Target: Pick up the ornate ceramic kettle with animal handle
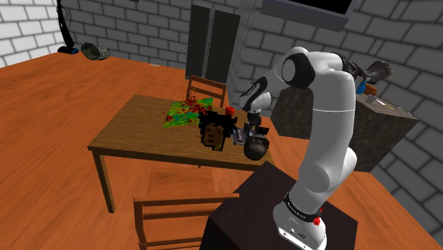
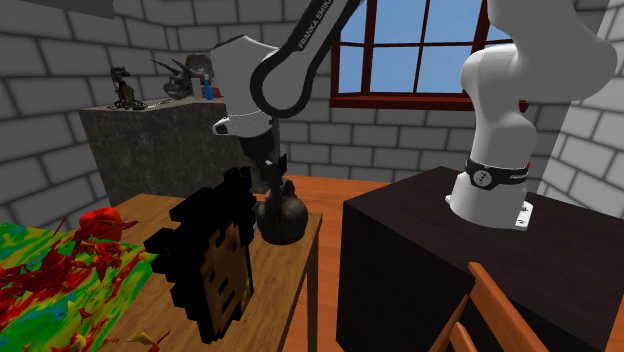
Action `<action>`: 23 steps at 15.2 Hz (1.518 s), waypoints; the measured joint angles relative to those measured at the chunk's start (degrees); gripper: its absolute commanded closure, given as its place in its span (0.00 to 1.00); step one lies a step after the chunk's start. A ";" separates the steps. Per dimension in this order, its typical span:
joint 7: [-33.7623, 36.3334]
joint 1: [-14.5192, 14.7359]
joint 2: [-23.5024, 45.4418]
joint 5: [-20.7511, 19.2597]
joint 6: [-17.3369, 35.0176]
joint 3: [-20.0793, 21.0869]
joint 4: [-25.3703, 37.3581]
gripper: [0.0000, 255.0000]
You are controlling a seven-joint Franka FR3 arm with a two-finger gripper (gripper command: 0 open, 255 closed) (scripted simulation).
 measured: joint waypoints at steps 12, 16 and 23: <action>-0.93 -1.82 6.81 2.21 4.88 1.64 1.70 1.00; -0.94 -1.82 6.82 2.22 4.93 1.67 1.73 1.00; -0.86 -1.55 5.54 1.82 3.91 1.28 1.38 1.00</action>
